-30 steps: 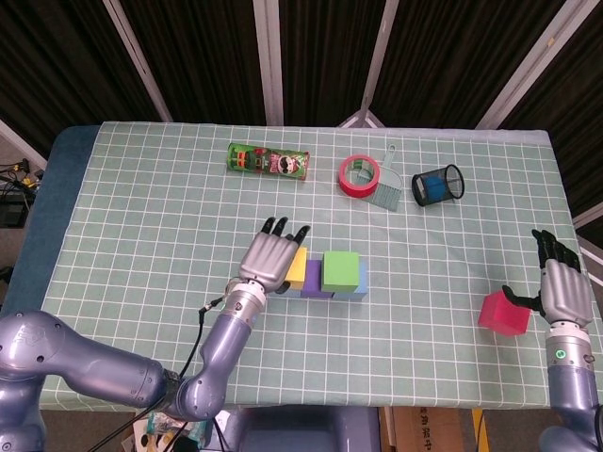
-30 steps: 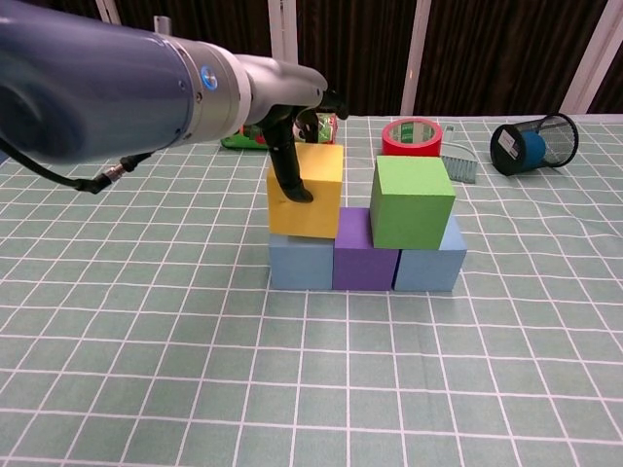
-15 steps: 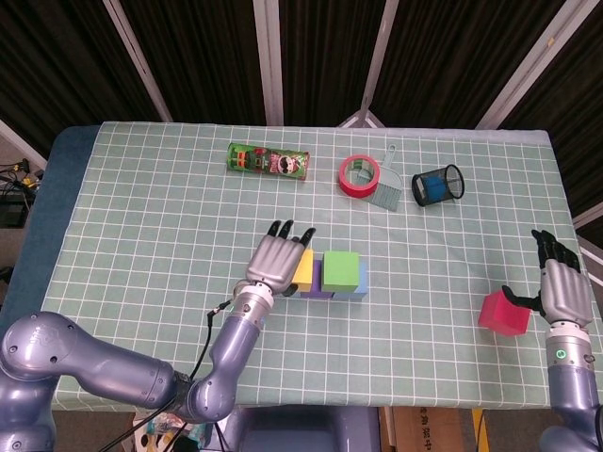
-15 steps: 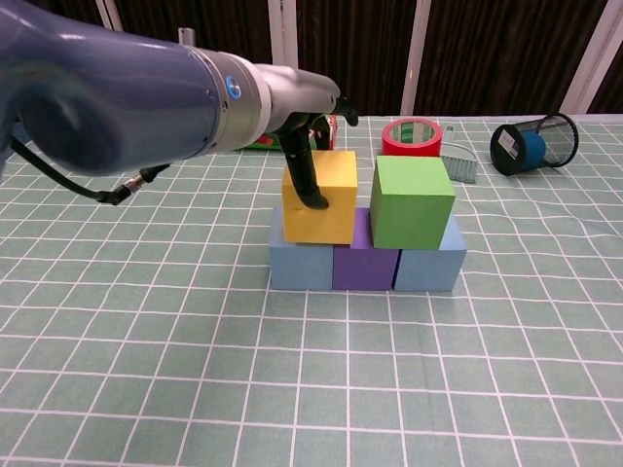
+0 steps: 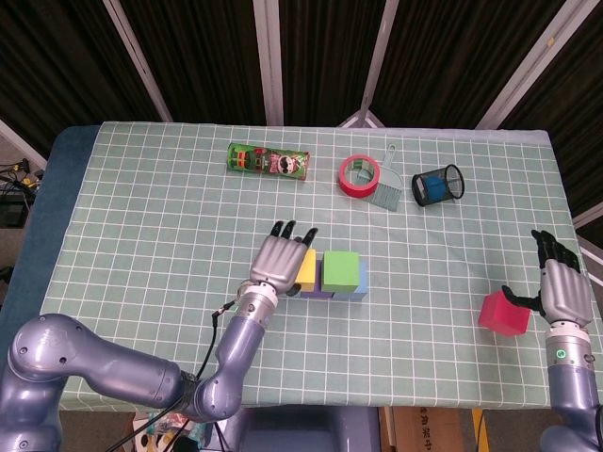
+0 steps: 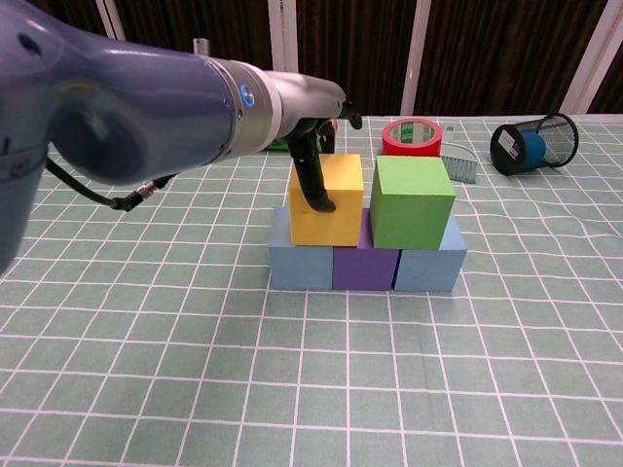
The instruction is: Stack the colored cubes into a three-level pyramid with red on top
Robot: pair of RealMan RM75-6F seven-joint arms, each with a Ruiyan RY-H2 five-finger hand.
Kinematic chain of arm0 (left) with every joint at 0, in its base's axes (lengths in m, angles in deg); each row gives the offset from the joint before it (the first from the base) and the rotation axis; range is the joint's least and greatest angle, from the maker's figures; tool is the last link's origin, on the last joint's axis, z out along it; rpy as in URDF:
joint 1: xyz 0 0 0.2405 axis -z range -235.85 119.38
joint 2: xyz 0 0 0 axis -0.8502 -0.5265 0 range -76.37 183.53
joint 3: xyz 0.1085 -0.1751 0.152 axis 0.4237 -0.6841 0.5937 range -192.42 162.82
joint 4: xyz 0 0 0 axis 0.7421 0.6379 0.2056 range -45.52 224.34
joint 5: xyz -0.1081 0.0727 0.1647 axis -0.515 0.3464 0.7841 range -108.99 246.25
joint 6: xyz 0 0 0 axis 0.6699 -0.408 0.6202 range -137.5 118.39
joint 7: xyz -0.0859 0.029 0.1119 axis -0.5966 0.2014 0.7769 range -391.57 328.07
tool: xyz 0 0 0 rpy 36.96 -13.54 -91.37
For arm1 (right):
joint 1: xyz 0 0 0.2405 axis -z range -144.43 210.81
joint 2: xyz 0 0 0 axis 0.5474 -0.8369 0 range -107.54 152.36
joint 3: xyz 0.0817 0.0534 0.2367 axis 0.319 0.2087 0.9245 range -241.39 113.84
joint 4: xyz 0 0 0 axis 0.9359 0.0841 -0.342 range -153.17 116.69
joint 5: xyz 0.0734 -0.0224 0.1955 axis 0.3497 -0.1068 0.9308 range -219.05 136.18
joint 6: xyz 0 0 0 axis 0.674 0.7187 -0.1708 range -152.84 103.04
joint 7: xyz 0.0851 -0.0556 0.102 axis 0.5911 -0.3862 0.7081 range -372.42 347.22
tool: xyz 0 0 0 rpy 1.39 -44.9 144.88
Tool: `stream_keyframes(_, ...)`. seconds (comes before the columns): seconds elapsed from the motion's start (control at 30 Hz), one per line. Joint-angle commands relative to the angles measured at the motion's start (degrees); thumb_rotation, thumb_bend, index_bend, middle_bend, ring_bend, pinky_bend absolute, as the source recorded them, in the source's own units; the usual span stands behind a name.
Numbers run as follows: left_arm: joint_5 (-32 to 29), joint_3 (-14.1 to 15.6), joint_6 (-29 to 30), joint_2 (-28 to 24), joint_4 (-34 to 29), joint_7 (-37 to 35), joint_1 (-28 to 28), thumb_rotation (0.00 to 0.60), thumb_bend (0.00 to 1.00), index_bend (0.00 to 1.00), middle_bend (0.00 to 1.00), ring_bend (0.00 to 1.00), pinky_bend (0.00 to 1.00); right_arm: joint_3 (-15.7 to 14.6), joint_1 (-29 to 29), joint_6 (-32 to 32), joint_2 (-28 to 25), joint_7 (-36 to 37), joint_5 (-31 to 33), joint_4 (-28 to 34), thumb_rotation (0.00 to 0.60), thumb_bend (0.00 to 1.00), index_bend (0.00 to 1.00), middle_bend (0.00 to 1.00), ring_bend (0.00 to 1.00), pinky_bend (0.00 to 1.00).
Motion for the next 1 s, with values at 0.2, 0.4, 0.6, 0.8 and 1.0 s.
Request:
stream_keyframes(0.2, -0.07, -0.44, -0.11, 0.53, 0.46, 0.51, 0.11, 0.6, 0.39, 0.0, 0.4, 0.01, 0.0, 0.01, 0.01, 0.04, -0.08, 0.14, 0.0, 0.06, 0.6, 0.27, 0.0, 0.02, 0.0, 0.0)
stream_keyframes(0.4, 0.39, -0.65, -0.17, 0.89, 0.79, 0.84, 0.21, 0.6, 0.39, 0.0, 0.4, 0.01, 0.0, -0.02, 0.0, 0.1, -0.09, 0.21, 0.01, 0.06, 0.6, 0.27, 0.0, 0.02, 0.0, 0.0)
stream_keyframes(0.6, 1.3, -0.42, 0.0, 1.32, 1.23, 1.11, 0.2, 0.6, 0.39, 0.0, 0.4, 0.01, 0.0, -0.04, 0.01, 0.14, -0.13, 0.25, 0.08, 0.11, 0.6, 0.27, 0.0, 0.02, 0.0, 0.0)
stream_keyframes(0.8, 1.67, -0.37, -0.12, 1.7, 1.73, 1.19, -0.01, 0.6, 0.39, 0.0, 0.4, 0.01, 0.0, -0.07, -0.04, 0.16, -0.06, 0.2, 0.14, 0.01, 0.6, 0.27, 0.0, 0.02, 0.0, 0.0)
stream_keyframes(1.0, 1.94, -0.47, -0.41, 2.02, 2.0, 1.15, -0.22, 0.6, 0.39, 0.0, 0.4, 0.01, 0.0, -0.13, -0.09, 0.29, 0.01, 0.13, 0.26, -0.1, 0.6, 0.27, 0.0, 0.02, 0.0, 0.0)
